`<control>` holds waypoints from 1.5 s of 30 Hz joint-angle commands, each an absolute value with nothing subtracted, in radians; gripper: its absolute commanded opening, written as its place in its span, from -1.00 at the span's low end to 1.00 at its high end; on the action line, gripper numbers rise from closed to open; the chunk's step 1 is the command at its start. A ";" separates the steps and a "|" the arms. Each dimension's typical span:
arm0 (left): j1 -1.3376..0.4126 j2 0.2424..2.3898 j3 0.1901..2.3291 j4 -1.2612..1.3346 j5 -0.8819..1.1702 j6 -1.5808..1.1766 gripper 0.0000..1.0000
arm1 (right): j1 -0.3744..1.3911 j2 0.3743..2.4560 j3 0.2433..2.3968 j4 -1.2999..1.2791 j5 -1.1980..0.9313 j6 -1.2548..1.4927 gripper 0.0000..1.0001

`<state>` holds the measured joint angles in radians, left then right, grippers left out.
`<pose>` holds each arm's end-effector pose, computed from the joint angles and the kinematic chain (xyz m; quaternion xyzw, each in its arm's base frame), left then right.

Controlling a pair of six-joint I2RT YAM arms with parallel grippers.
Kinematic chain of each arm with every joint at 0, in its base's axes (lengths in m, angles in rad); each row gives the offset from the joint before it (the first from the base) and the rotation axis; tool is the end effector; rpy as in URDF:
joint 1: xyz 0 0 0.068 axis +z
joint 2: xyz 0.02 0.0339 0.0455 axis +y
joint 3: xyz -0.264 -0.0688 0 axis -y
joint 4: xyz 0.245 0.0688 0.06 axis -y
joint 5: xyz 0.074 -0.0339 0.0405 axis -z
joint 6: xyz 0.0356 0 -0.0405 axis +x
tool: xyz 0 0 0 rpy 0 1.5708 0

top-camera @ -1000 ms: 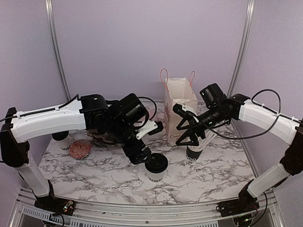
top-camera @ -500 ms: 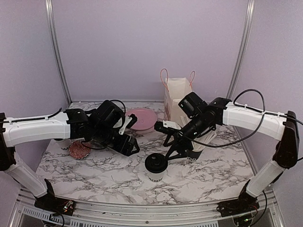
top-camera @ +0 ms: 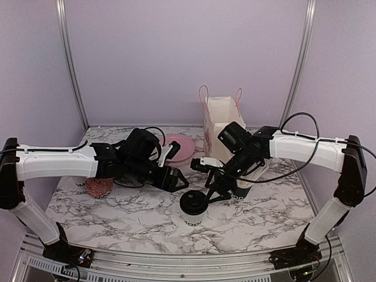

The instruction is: Pack the takeout coffee

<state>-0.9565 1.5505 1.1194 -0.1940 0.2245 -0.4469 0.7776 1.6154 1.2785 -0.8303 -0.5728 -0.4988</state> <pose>0.1955 -0.2909 0.2660 0.2724 0.8433 -0.3683 0.2813 0.2171 0.2408 0.2573 -0.6054 0.7211 0.3008 0.1519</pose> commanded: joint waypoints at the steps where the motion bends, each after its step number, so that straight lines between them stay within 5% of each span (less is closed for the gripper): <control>1: -0.957 1.584 1.085 -0.101 0.284 -0.470 0.55 | 0.779 1.642 1.280 -0.821 -0.568 -0.476 0.52; 26: -0.984 1.623 0.940 -0.023 0.342 -0.504 0.14 | 0.778 1.741 1.286 -0.812 -0.555 -0.459 0.35; 33: -0.989 1.645 0.922 -0.020 0.305 -0.531 0.09 | 0.761 1.732 1.308 -0.868 -0.720 -0.477 0.37; 45: -0.991 1.638 0.912 -0.016 0.334 -0.512 0.08 | 0.692 1.804 1.363 -0.871 -0.810 -0.399 -0.01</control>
<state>-0.9810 1.6150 0.9447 0.0780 0.3378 -0.5377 0.7013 1.7748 1.3205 -0.8692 -0.7811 -0.4358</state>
